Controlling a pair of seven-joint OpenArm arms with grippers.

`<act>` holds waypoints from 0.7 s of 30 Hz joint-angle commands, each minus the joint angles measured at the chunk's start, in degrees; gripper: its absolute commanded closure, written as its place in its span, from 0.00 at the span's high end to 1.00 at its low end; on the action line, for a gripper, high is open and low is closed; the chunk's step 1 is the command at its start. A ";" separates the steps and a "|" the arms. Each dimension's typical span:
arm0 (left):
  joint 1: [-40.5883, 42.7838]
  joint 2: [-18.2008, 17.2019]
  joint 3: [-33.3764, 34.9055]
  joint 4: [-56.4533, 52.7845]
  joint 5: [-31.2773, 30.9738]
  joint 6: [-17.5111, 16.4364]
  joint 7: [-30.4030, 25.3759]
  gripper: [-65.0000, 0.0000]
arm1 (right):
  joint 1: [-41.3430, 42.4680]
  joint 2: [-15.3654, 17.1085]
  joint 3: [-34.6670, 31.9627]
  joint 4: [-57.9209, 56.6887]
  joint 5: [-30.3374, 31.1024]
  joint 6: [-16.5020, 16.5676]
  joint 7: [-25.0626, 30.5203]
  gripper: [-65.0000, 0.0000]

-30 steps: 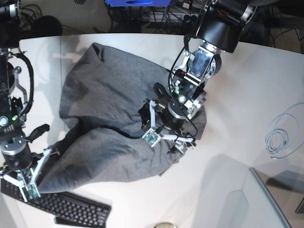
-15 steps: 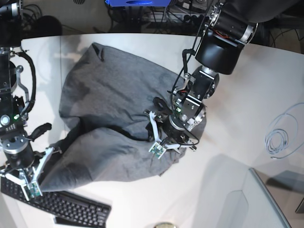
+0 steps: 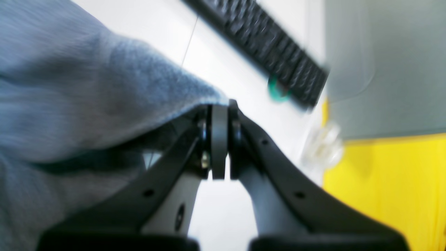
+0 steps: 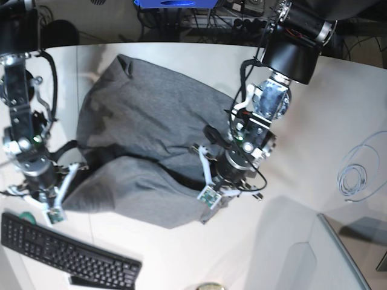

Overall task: Layout the t-shirt on the table in an organized manner, then fold the t-shirt properly
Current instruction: 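Grasp the shirt fabric with the left gripper beside the right gripper, then lift the shirt with both grippers and lay it flat on the table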

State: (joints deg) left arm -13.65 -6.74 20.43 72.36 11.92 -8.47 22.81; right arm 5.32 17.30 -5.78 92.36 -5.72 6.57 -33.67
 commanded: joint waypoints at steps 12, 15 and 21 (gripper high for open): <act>-31.23 0.98 -0.07 -17.37 -0.10 0.95 1.85 0.00 | 28.48 0.24 -3.58 -21.28 0.22 10.09 6.02 0.00; -38.35 0.98 -0.07 -18.07 -0.10 0.95 2.29 0.00 | 36.04 0.50 -3.58 -21.46 0.05 13.61 6.02 0.00; -49.87 1.86 -0.51 -14.03 0.16 0.95 7.48 0.00 | 49.75 1.21 -3.67 -20.31 -8.48 17.21 6.02 0.00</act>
State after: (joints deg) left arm -60.75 -4.91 20.25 56.97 11.75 -8.43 31.97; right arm 52.36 18.13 -9.76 70.57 -14.48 24.18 -29.50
